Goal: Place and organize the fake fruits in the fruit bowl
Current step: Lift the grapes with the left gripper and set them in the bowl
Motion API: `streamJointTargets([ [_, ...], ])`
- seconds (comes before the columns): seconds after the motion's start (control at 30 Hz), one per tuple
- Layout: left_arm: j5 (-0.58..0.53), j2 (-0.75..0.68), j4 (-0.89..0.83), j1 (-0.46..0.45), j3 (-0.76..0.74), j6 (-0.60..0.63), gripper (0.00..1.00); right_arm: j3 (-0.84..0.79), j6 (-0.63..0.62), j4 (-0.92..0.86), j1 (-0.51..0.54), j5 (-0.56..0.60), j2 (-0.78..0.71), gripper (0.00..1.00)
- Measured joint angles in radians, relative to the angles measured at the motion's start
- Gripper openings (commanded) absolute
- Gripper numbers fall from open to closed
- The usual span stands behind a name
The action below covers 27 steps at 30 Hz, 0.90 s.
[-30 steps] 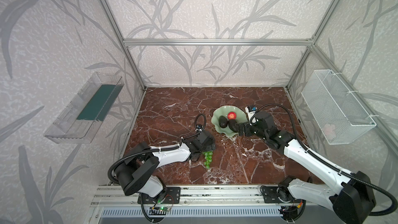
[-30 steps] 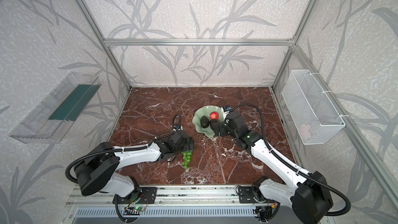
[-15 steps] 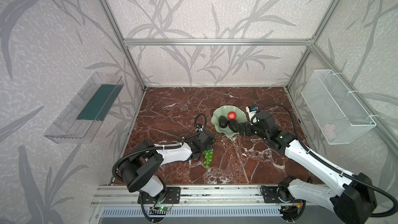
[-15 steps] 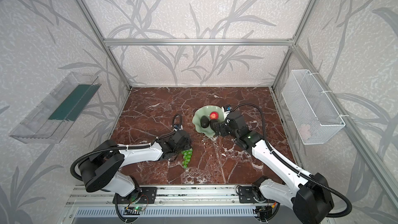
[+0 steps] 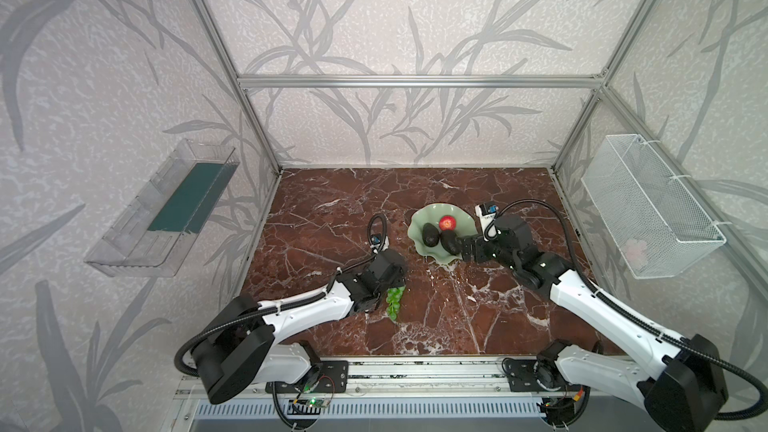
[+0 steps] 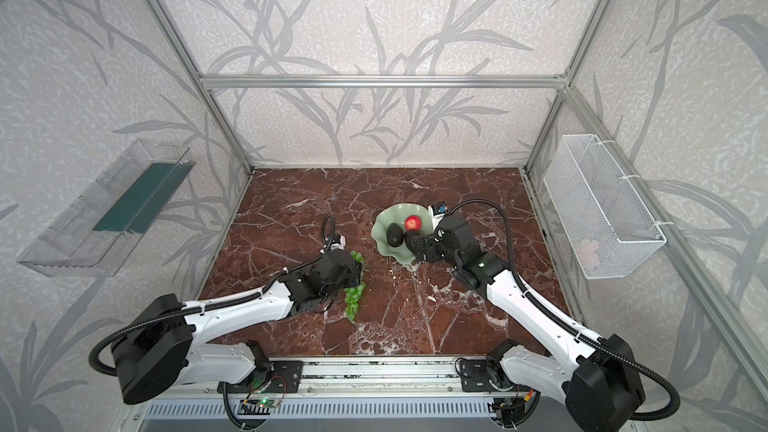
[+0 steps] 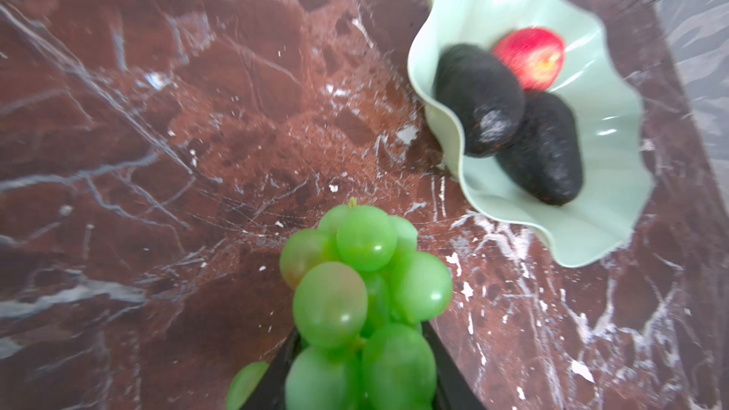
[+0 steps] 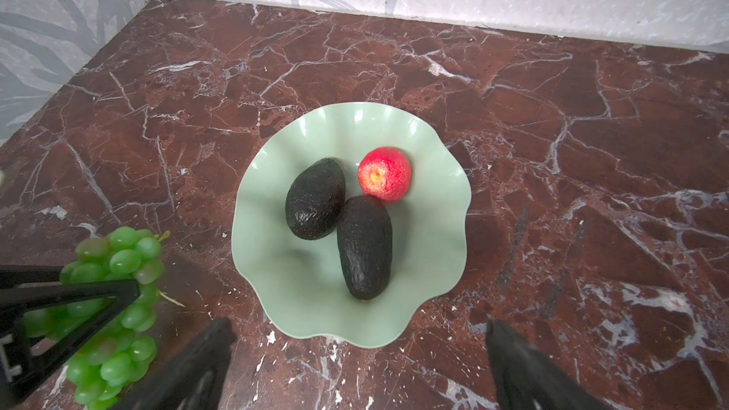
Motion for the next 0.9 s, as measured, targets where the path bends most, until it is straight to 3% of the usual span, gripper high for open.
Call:
streamJointTargets([
  [0.23, -0.006, -0.169, -0.035, 0.0, -0.014, 0.079, 0.37, 0.0, 0.008, 0.006, 0.0, 0.001, -0.005, 1.0],
  [0.47, 0.039, -0.201, -0.098, 0.0, 0.091, 0.183, 0.37, 0.0, 0.021, 0.005, -0.002, 0.012, -0.051, 1.0],
  [0.67, 0.086, -0.138, -0.111, 0.0, 0.249, 0.28, 0.37, -0.011, 0.035, -0.005, -0.011, 0.021, -0.113, 0.99],
  [0.9, 0.124, 0.069, -0.113, 0.004, 0.459, 0.393, 0.37, -0.03, 0.061, -0.053, -0.029, 0.028, -0.211, 0.99],
])
